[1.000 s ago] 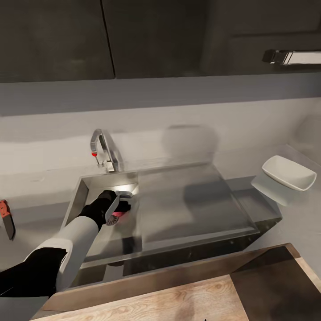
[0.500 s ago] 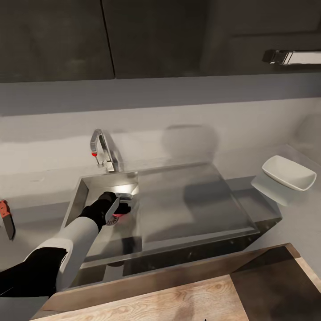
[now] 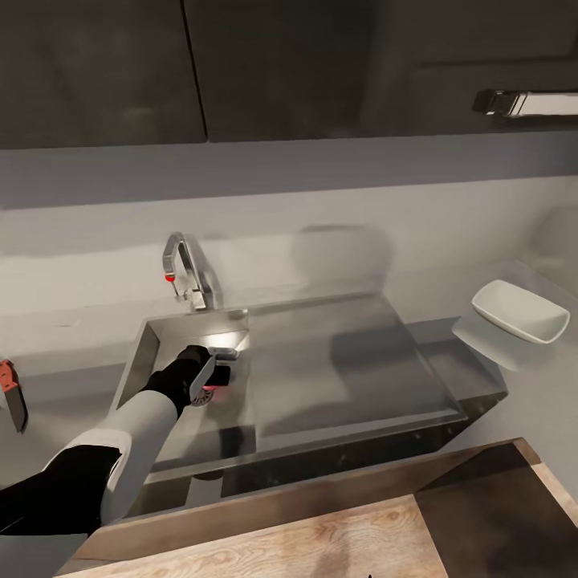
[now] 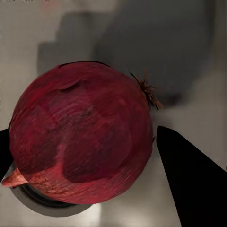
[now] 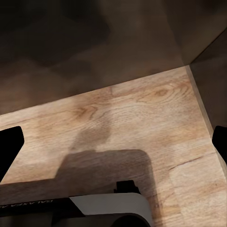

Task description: In the kitchen, take the Vidalia onion out of the sink, dice it on the chopping board with the paring knife, put the diced onion into the bowl on the countertop, then place both the paring knife and the chopping board into the sink.

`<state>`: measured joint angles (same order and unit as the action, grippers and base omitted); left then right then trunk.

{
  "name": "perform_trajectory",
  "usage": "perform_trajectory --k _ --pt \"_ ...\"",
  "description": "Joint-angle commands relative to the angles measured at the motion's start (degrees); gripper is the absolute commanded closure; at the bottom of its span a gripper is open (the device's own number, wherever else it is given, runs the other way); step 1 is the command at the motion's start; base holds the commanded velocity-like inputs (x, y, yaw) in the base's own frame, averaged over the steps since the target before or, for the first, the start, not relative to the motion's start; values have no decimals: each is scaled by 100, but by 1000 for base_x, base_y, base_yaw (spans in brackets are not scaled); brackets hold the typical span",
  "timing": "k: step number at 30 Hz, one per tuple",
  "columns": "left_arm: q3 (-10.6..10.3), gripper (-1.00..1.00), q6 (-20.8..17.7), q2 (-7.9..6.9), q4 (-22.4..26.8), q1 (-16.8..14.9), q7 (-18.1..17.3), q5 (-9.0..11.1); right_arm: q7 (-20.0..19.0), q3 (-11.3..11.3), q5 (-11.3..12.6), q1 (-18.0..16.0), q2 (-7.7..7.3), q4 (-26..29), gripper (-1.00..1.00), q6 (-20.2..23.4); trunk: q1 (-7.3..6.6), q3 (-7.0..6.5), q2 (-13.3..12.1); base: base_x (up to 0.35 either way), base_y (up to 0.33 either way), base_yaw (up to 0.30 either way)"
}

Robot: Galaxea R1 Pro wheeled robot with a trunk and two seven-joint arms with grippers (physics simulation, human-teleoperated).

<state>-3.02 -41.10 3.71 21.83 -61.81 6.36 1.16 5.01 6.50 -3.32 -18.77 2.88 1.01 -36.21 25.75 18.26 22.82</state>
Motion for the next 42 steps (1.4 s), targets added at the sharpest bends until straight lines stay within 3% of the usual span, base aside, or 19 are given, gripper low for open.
perform_trajectory --k 1,9,15,16,18,20,33,37,42 --pt "-32 100 -29 -2 15 -4 15 8 18 36 -37 -4 2 -4 -100 -18 3 7 10 0 0 0" --pt "-32 100 -61 4 289 -3 32 9 18 36 -37 -4 2 -4 -100 -18 3 -51 10 0 0 -28" --pt "-29 100 -157 6 857 -3 41 15 18 38 -37 -4 2 -4 -100 -18 3 -104 10 0 0 -3" --pt "-23 100 -236 3 915 -3 41 16 18 37 -35 -4 2 -4 -100 -18 3 -113 10 0 0 0" --pt "-20 100 -838 -1 1288 -5 41 16 18 40 -37 -4 2 -4 -100 -18 3 -130 10 -87 0 0" --pt "-22 100 -1004 -2 1470 -4 42 16 18 39 -37 -4 2 -4 -100 -18 3 -148 10 -201 0 0" --pt "-15 100 -1465 -2 1956 -6 50 7 22 39 -37 -4 2 -4 -100 -18 3 -264 10 -295 47 0" --pt "-20 100 -1608 -10 2403 -3 50 10 18 37 -37 -4 2 -4 -100 -18 3 -300 10 -84 233 27" --pt "-23 100 -1636 -11 2542 -4 48 12 18 37 -37 -4 2 -4 -100 -18 3 -342 10 -9 251 142"
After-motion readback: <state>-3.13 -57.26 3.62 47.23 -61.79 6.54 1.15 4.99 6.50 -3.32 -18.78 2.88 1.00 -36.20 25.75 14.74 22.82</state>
